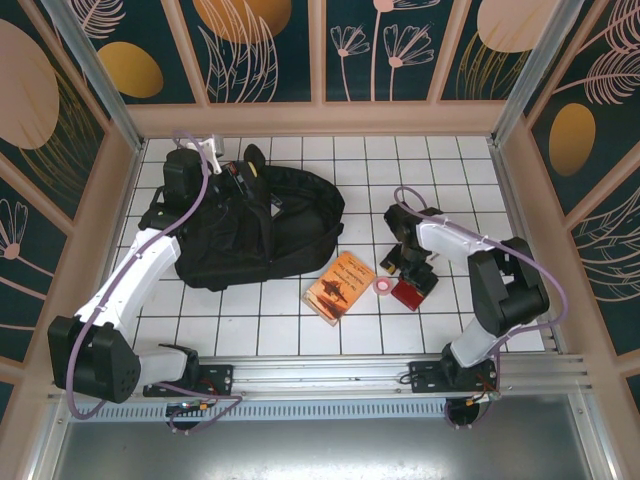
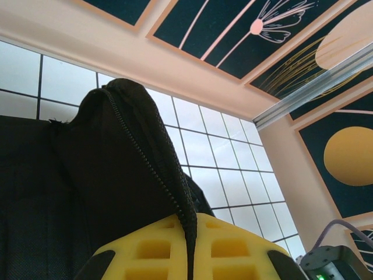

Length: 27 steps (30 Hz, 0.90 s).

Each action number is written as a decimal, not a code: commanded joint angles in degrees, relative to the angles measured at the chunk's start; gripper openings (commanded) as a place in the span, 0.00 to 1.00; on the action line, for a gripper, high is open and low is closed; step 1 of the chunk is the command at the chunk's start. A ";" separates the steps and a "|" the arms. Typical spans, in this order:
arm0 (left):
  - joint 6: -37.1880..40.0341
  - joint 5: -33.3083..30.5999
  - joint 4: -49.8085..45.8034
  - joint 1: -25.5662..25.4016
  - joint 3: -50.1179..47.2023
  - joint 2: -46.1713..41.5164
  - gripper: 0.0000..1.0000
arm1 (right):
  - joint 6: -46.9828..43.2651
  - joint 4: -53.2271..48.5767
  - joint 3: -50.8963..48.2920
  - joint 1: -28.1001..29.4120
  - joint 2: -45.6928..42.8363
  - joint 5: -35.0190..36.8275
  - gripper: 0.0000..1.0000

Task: Pack the student bag
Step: Pick up the personal item from the bottom-right of the table.

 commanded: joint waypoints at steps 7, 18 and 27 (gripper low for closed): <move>-0.93 2.14 4.87 0.46 -0.41 -1.27 0.00 | 0.32 6.21 -6.40 -1.84 2.34 0.78 0.82; -0.91 2.40 4.96 0.52 -0.33 -0.63 0.00 | 3.07 6.66 -9.65 -1.71 -4.15 1.78 0.43; -1.13 3.67 5.14 0.46 0.20 0.17 0.00 | 3.38 2.82 -5.62 -1.59 -13.30 2.75 0.14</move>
